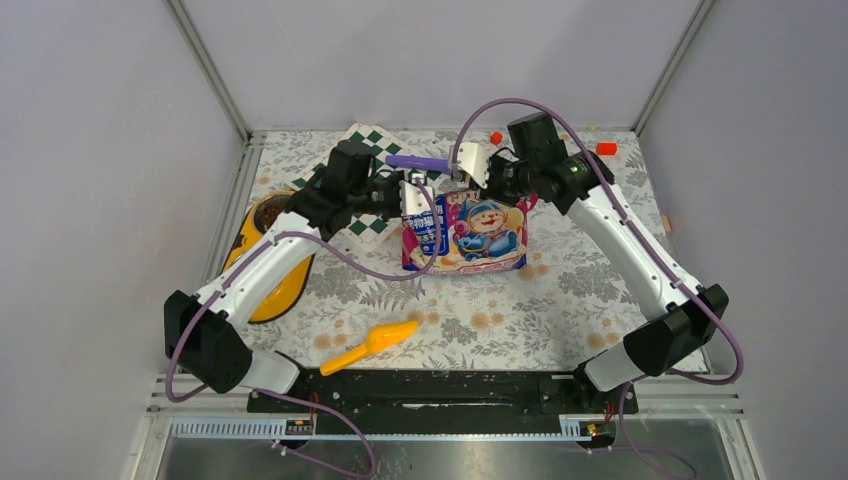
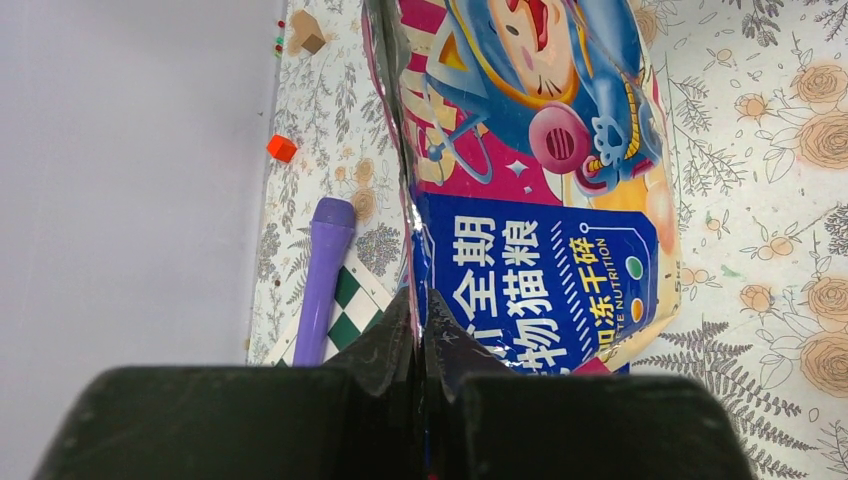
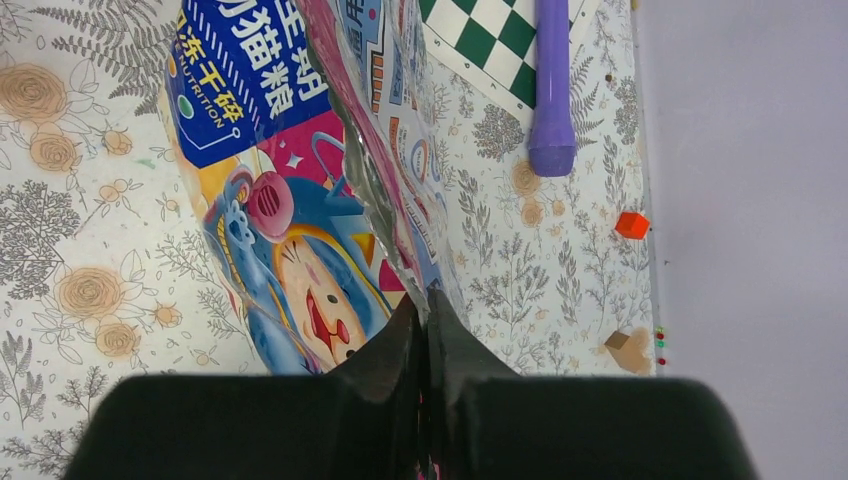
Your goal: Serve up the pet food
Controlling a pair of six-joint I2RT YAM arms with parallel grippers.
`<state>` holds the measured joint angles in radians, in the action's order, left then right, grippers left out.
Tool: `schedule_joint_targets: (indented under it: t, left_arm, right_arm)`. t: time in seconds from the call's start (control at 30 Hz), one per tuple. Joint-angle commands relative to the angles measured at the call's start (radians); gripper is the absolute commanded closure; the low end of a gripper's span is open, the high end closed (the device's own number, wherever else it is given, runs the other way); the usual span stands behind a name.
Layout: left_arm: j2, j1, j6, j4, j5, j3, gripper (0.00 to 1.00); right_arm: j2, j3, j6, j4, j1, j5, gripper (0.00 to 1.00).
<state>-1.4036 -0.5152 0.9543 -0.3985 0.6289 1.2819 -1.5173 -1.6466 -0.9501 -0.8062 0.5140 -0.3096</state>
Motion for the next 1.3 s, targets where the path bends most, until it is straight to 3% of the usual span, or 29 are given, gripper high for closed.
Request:
schedule_joint_targets:
  t: [0.0,0.03,0.17,0.3,0.5,0.57,0.7,0.83,0.93,1.1,1.27]
  left_arm:
    - [0.049,0.012,0.007,-0.033,0.009,-0.010,0.97]
    - [0.049,0.012,0.006,-0.033,0.008,-0.010,0.97]
    - [0.053,0.012,-0.004,-0.032,0.019,-0.008,0.93]
    - [0.051,0.012,-0.021,-0.021,0.041,-0.005,0.90]
    - [0.039,0.007,-0.028,-0.019,0.056,0.012,0.88]
    - [0.034,0.001,-0.029,-0.018,0.051,0.021,0.87]
    - [0.020,-0.019,-0.030,-0.019,0.044,0.040,0.86]
    - [0.002,-0.050,-0.034,-0.017,0.032,0.063,0.83]
    - [-0.020,-0.074,-0.039,-0.010,0.020,0.087,0.82]
    - [-0.056,-0.117,-0.073,0.043,-0.002,0.116,0.80]
    - [-0.108,-0.169,-0.101,0.107,-0.014,0.147,0.78]
  right_arm:
    - [0.049,-0.010,-0.014,0.013,-0.044,0.043,1.00]
    - [0.051,-0.009,-0.011,0.014,-0.045,0.048,1.00]
    - [0.067,0.014,-0.012,0.026,-0.050,0.093,0.77]
    - [0.083,0.039,-0.013,0.025,-0.072,0.107,0.73]
    - [0.107,0.070,-0.014,0.025,-0.105,0.111,0.80]
    - [0.111,0.074,-0.015,0.023,-0.111,0.113,1.00]
    - [0.123,0.075,-0.008,0.028,-0.120,0.092,1.00]
    - [0.140,0.108,-0.002,0.063,-0.122,0.122,0.76]
    - [0.150,0.123,-0.004,0.066,-0.136,0.130,0.71]
    - [0.161,0.141,-0.008,0.067,-0.169,0.113,0.75]
    - [0.147,0.139,-0.015,0.066,-0.181,0.101,0.94]
